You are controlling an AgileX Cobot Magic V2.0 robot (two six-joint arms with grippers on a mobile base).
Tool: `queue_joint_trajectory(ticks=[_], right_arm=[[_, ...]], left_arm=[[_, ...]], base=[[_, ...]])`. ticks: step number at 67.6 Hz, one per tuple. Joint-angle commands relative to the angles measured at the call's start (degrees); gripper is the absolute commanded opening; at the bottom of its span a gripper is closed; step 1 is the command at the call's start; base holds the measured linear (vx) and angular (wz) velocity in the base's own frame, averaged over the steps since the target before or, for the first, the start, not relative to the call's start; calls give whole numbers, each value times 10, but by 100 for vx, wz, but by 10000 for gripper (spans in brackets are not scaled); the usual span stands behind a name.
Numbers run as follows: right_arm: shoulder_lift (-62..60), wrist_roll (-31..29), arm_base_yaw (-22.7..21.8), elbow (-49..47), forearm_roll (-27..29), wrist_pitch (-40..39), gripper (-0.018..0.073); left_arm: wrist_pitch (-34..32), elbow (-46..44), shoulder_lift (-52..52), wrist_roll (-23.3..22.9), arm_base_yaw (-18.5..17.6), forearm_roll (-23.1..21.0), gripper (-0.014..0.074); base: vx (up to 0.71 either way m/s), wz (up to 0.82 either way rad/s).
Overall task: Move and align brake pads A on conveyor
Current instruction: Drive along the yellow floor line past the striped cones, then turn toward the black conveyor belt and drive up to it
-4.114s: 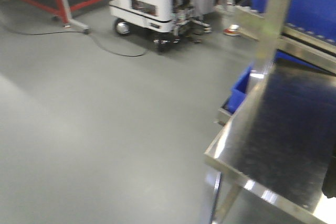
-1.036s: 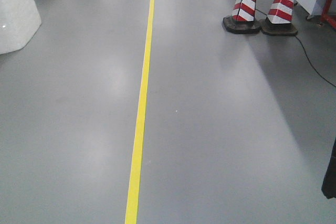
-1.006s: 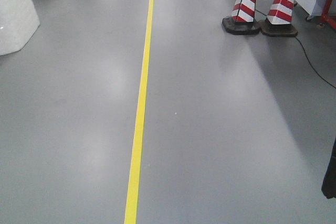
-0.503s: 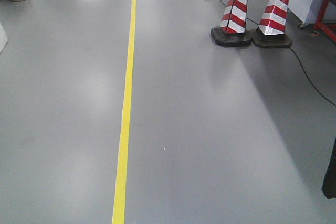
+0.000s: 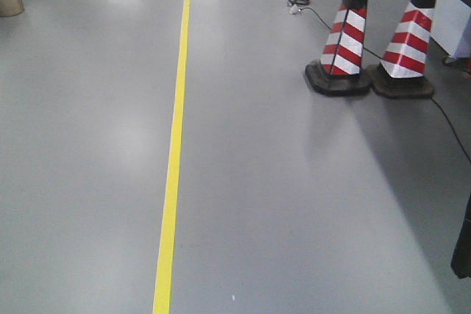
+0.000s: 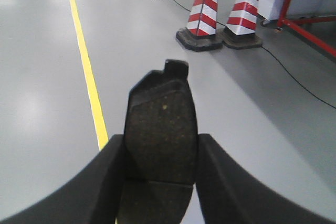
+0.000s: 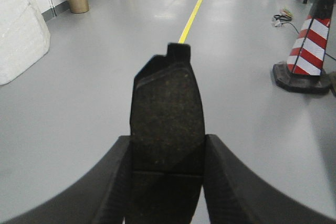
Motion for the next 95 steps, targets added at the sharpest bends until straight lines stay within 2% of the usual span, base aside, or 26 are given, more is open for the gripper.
queue_joint_trajectory(ticks=[1,95], right_arm=[[3,-4,0,-18,-7,-53,-4],[3,-4,0,-18,-7,-52,-4]], left_arm=[[-52,-17,7,-2,2,11,-6],[-51,-17,7,-2,2,11,-6]], base=[[75,11],[71,1]])
